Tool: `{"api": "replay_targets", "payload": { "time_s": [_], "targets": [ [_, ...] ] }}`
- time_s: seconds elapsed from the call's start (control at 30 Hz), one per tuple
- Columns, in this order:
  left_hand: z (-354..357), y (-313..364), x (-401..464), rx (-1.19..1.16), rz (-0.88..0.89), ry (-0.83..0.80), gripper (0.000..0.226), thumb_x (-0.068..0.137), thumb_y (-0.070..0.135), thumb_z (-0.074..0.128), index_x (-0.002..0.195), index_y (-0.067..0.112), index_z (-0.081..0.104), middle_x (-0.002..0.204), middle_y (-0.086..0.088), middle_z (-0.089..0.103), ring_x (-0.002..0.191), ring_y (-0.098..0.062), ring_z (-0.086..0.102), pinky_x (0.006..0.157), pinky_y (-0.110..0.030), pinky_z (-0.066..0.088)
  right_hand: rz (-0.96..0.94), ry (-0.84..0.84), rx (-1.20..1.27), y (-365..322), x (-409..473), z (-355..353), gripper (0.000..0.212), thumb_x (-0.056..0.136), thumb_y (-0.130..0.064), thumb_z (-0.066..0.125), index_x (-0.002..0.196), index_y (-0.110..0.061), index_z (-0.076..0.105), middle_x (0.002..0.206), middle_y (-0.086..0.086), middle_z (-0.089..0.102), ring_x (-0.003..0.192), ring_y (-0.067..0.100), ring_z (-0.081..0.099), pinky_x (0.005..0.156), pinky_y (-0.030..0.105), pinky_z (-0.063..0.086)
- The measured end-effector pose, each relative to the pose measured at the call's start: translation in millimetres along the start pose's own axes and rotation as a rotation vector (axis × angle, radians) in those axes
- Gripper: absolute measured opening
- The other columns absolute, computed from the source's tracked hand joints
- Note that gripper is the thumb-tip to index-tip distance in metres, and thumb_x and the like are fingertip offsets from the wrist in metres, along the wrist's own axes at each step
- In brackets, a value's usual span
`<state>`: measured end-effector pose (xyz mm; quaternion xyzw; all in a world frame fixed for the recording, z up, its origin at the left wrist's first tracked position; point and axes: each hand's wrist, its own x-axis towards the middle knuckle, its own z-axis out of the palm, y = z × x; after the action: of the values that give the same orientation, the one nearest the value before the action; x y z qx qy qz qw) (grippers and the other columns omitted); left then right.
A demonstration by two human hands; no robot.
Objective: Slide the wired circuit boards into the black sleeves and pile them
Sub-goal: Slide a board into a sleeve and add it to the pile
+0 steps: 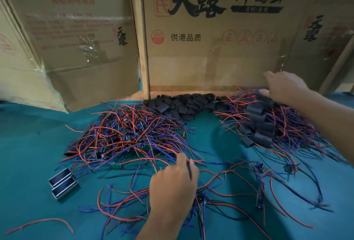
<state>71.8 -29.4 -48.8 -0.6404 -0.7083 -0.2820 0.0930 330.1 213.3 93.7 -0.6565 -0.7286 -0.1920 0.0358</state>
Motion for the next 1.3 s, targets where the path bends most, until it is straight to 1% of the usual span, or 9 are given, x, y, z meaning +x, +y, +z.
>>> {"api": "replay_targets", "payload": {
  "time_s": [0.07,0.13,0.23,0.4,0.6,0.83,0.97,1.13,1.3],
  "targets": [
    [5,-2,4,0.011,0.005,0.015,0.023,0.082,0.031,0.075,0.073,0.020,0.056,0.038,-0.001,0.049,0.032,-0.024,0.050,0.034,-0.026,0.028,-0.112,0.011,0.183,-29,3,6,0.043,0.094,-0.034,0.059,0.130,-0.012,0.049,0.108,0.018,0.066,0.091,0.031,0.063,0.075,0.037,0.050],
    [10,-2,5,0.023,0.010,-0.010,0.021,0.089,0.034,0.067,0.077,0.021,0.056,0.042,-0.002,0.053,0.036,-0.026,0.054,0.036,-0.029,0.036,-0.255,-0.030,0.289,-72,2,19,0.027,0.094,-0.035,0.059,0.115,-0.019,0.059,0.101,0.011,0.070,0.081,0.025,0.064,0.071,0.033,0.052],
    [14,-4,6,0.019,0.017,-0.025,0.019,0.088,0.034,0.059,0.074,0.022,0.055,0.040,-0.001,0.050,0.033,-0.024,0.051,0.034,-0.027,0.036,-0.338,-0.137,0.379,-133,4,50,0.021,0.090,-0.039,0.062,0.102,-0.022,0.066,0.100,0.005,0.072,0.092,0.026,0.067,0.080,0.037,0.055],
    [15,-1,7,0.046,0.010,-0.033,0.020,0.080,0.037,0.059,0.068,0.021,0.055,0.036,-0.001,0.049,0.030,-0.023,0.051,0.032,-0.025,0.033,-0.029,-0.152,0.878,-197,22,85,0.046,0.080,-0.054,0.071,0.104,-0.018,0.060,0.100,0.002,0.066,0.094,0.022,0.062,0.083,0.034,0.051],
    [21,2,3,0.060,0.022,-0.104,0.024,0.077,0.041,0.069,0.070,0.023,0.054,0.037,0.001,0.049,0.030,-0.020,0.051,0.031,-0.025,0.036,-0.233,-0.113,0.501,-241,31,103,0.052,0.086,-0.052,0.066,0.129,-0.025,0.054,0.129,0.008,0.050,0.124,0.031,0.043,0.099,0.042,0.043],
    [21,0,5,0.013,0.020,-0.051,0.021,0.081,0.038,0.066,0.072,0.023,0.054,0.040,0.001,0.051,0.034,-0.022,0.053,0.034,-0.026,0.036,-0.190,-0.041,0.704,-219,16,90,0.026,0.092,-0.038,0.065,0.106,-0.017,0.065,0.109,0.006,0.057,0.100,0.025,0.058,0.089,0.038,0.048],
    [17,-12,8,-0.112,-0.002,0.041,0.020,0.090,0.041,0.062,0.087,0.023,0.055,0.056,0.003,0.059,0.048,-0.023,0.060,0.042,-0.030,0.038,-0.066,-0.026,1.264,-183,-53,62,0.012,0.091,-0.035,0.066,0.088,-0.024,0.070,0.079,-0.001,0.070,0.066,0.014,0.065,0.063,0.030,0.051],
    [11,-5,10,-0.190,0.126,0.121,0.040,0.084,0.048,0.065,0.113,0.021,0.057,0.088,0.006,0.070,0.078,-0.020,0.068,0.052,-0.030,0.050,-0.076,-0.202,1.656,-157,-168,33,0.009,0.090,-0.023,0.068,0.088,-0.018,0.075,0.080,0.006,0.074,0.070,0.013,0.067,0.060,0.020,0.052],
    [7,8,4,-0.164,0.249,0.169,0.020,0.084,0.035,0.051,0.088,0.021,0.065,0.071,0.008,0.064,0.064,-0.016,0.063,0.043,-0.029,0.041,0.213,-0.196,1.938,-158,-211,36,0.013,0.087,-0.016,0.069,0.098,-0.010,0.072,0.076,0.006,0.073,0.067,0.013,0.064,0.064,0.020,0.055]
  ]
}}
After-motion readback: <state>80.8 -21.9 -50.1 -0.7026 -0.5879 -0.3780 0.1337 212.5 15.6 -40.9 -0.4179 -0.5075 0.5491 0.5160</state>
